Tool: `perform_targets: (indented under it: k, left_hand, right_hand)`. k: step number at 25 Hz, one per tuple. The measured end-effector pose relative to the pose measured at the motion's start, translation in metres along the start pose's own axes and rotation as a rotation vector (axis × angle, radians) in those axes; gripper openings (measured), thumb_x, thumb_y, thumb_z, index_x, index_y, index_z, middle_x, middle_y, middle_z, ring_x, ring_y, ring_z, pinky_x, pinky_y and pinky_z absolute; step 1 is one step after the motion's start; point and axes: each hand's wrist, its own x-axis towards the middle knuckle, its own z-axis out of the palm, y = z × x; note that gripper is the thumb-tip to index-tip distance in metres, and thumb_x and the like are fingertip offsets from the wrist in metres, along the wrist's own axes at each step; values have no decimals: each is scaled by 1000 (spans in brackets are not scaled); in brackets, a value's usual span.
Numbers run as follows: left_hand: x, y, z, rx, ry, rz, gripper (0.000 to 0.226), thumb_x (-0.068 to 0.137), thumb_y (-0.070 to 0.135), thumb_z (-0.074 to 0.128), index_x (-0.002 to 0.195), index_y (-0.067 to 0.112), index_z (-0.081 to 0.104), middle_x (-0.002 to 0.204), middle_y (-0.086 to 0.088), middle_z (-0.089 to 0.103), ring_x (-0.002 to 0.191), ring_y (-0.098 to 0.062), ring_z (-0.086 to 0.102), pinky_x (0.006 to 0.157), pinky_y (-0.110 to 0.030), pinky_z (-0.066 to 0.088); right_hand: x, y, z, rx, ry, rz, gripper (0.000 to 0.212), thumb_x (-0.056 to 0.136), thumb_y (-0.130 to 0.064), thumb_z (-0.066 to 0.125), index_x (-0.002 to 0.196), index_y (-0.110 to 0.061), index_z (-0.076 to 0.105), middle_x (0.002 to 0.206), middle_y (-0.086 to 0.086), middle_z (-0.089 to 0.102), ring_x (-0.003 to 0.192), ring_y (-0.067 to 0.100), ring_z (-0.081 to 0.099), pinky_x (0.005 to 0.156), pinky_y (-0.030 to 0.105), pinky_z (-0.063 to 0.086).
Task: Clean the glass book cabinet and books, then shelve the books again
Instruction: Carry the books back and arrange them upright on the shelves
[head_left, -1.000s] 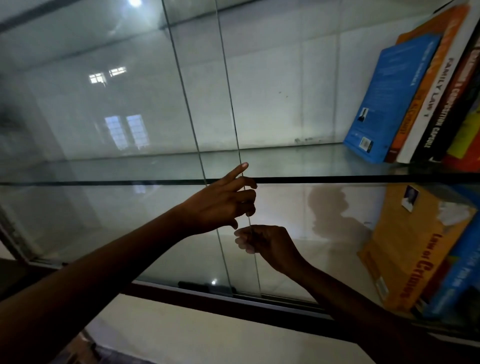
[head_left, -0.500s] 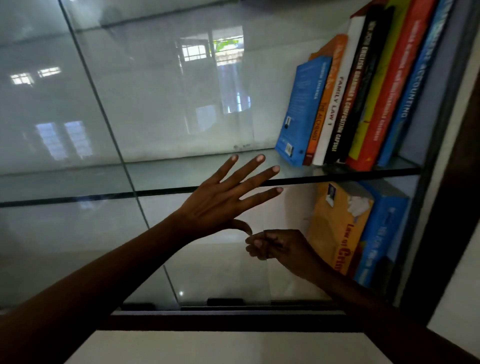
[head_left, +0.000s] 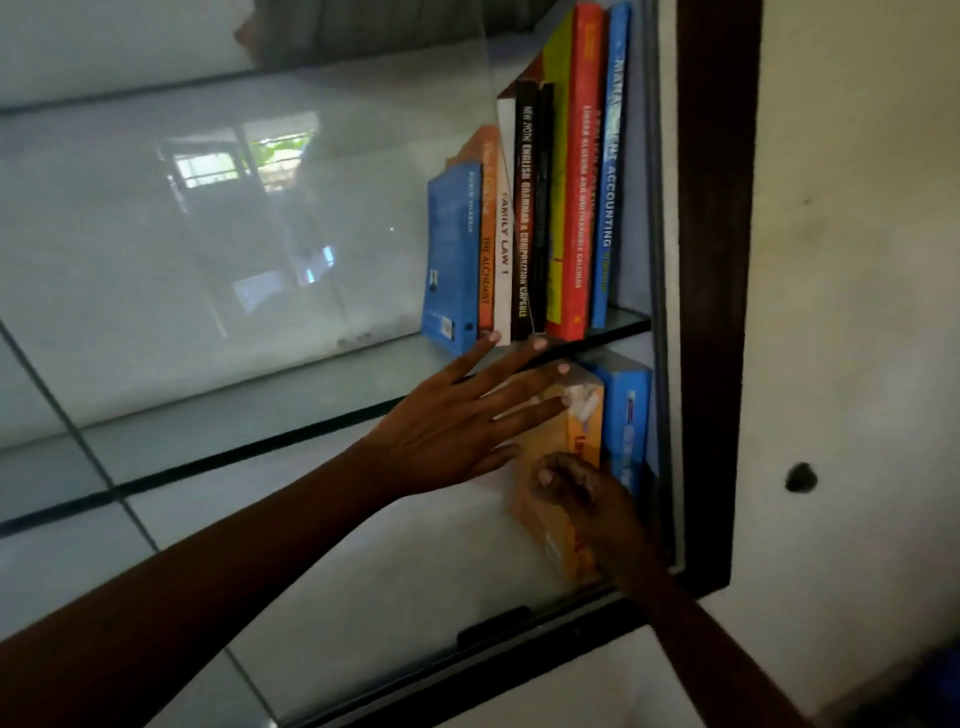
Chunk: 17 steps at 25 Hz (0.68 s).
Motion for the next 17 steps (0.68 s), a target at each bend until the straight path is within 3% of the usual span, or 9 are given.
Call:
perform_targets:
  k: [1, 2, 4, 6, 9, 12, 17]
  left_hand:
    - [-13, -1, 0, 26, 0, 1, 62, 91, 44, 43, 145, 17, 29, 152, -12, 27, 142, -31, 17, 115, -53, 9]
    - [-29, -1, 1, 55, -5, 4, 65, 89, 46, 43, 145, 17, 29, 152, -13, 27, 142, -31, 17, 114, -53, 8]
    - [-58, -1, 5, 99, -24, 29, 65, 88, 50, 40, 144, 18, 33, 151, -14, 29, 141, -31, 18, 114, -54, 5]
    - [-73, -1, 7, 99, -38, 52, 64, 90, 54, 30, 143, 19, 38, 150, -14, 28, 141, -30, 16, 115, -54, 2]
    - [-74, -2, 13, 142, -51, 87, 69, 89, 57, 14, 144, 20, 30, 152, -13, 21, 143, -32, 11, 115, -54, -2]
    - [-73, -1, 20, 186, -36, 89, 69, 90, 57, 7, 147, 19, 19, 154, -15, 11, 144, -35, 4, 114, -57, -5]
    - [-55, 4, 20, 212, -47, 75, 74, 91, 62, 7, 147, 17, -8, 153, -17, -15, 139, -38, -21, 107, -59, -20]
  right_hand:
    - [-16, 5, 17, -53, 191, -47, 14, 94, -28, 51, 104, -23, 60, 100, -19, 61, 93, 4, 58, 82, 8, 42]
    - [-34, 10, 42, -105, 379, -87, 36, 91, -46, 46, 118, -23, 55, 113, -18, 54, 104, 4, 53, 89, 8, 39]
    - [-56, 24, 102, -112, 649, -84, 74, 80, -69, 33, 139, -24, 35, 137, -10, 40, 127, 7, 36, 106, 25, 32]
    - [-54, 37, 157, -162, 800, -61, 68, 85, -64, 27, 143, -29, 19, 151, -4, 23, 138, 10, 19, 112, 37, 22]
    - [-28, 52, 195, -243, 956, 1, 62, 94, -57, 20, 146, -26, 10, 154, 0, 12, 142, 19, 12, 112, 50, 17]
    - [-13, 64, 200, -330, 1088, 11, 60, 96, -55, 14, 147, -23, 11, 154, 3, 17, 143, 20, 14, 112, 50, 15]
    - [0, 68, 181, -388, 1168, -76, 66, 95, -58, 10, 147, -17, 19, 153, 5, 22, 142, 20, 16, 113, 44, 11]
